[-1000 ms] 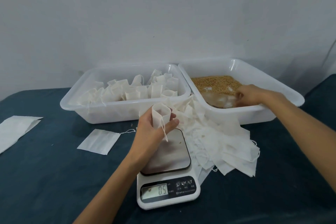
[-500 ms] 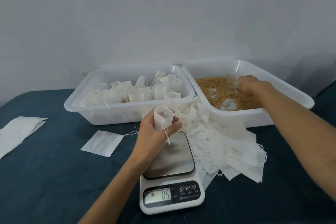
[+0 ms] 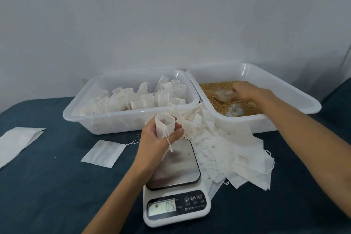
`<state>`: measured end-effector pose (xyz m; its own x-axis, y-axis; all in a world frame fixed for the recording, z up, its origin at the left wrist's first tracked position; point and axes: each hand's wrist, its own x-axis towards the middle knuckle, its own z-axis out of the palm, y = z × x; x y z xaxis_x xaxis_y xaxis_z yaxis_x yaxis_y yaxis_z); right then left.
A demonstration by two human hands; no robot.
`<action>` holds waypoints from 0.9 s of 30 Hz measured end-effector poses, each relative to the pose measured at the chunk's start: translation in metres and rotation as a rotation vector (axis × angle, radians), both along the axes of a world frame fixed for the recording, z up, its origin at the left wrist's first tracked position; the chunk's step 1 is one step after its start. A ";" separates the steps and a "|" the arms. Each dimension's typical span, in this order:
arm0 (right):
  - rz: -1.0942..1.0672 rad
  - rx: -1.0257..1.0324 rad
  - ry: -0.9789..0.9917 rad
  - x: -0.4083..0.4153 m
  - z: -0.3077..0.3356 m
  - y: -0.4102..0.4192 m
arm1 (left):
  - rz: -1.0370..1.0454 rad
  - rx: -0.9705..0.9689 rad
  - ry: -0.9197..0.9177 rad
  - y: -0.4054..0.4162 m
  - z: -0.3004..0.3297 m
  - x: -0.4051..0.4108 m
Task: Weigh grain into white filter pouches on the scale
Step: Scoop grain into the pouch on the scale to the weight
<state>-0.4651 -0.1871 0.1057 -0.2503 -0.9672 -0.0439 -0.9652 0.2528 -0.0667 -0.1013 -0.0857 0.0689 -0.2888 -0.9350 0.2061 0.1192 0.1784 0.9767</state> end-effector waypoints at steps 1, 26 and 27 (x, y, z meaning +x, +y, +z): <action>-0.009 -0.015 0.018 -0.001 0.001 0.002 | -0.002 0.000 0.003 -0.001 0.000 0.000; -0.128 -0.150 -0.234 -0.044 -0.006 0.049 | -0.023 -0.003 0.043 0.002 0.004 0.000; -0.125 -0.167 -0.225 -0.045 -0.006 0.049 | -0.023 -0.001 0.048 0.002 0.004 0.000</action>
<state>-0.5105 -0.1381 0.0997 -0.3699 -0.9280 0.0450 -0.8836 0.3364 -0.3256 -0.1017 -0.0836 0.0730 -0.3001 -0.9280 0.2209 0.1700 0.1759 0.9696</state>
